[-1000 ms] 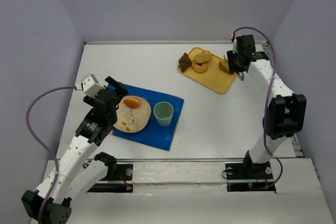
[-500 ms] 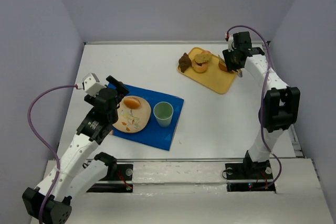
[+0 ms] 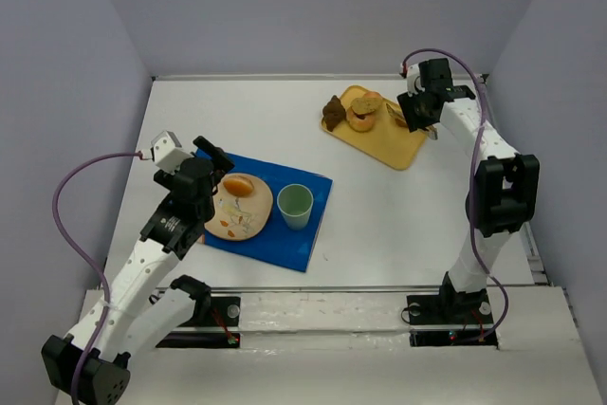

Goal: Place the bread

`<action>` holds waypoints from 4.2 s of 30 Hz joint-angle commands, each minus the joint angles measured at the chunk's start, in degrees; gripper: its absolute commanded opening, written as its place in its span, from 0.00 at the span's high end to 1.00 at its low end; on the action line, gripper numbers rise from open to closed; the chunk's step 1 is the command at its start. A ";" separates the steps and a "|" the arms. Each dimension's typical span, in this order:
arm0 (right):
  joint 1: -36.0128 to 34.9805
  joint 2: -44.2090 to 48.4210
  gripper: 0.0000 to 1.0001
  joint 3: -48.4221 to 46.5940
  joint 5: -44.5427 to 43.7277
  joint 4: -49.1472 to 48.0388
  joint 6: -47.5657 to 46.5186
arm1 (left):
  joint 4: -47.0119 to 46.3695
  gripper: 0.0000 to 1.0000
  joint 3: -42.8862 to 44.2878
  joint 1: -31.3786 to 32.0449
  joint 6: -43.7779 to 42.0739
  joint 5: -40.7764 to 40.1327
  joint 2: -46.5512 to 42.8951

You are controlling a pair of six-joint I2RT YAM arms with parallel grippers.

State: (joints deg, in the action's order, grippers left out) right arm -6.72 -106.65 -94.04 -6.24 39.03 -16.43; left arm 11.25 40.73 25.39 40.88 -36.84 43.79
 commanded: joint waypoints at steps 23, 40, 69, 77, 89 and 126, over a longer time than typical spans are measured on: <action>0.30 -0.94 0.83 -4.92 -0.64 3.78 -7.66 | -3.34 0.01 0.14 -0.25 -1.07 -0.78 0.68; -30.08 23.86 0.84 -0.45 15.56 -4.91 5.87 | -0.54 0.01 0.66 -0.25 0.94 -0.95 -1.60; -58.32 -7.78 0.57 -19.69 9.14 6.68 7.11 | 19.34 0.01 3.83 -0.34 16.78 -14.58 -13.55; -58.32 -6.82 0.50 -19.87 8.18 5.80 8.51 | 17.94 0.01 3.48 -0.34 15.28 -13.43 -13.56; -57.80 -0.94 0.52 -19.43 -2.98 -0.26 13.34 | 13.37 0.01 2.51 -0.34 10.36 -9.74 -13.56; -38.89 52.70 0.50 65.12 -19.95 -10.28 73.91 | -14.85 0.01 0.58 -0.34 -15.22 26.29 2.97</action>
State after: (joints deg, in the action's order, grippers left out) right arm -45.45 -50.48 -29.21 -24.93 31.29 52.51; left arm 1.06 40.84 25.28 28.49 -13.78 46.70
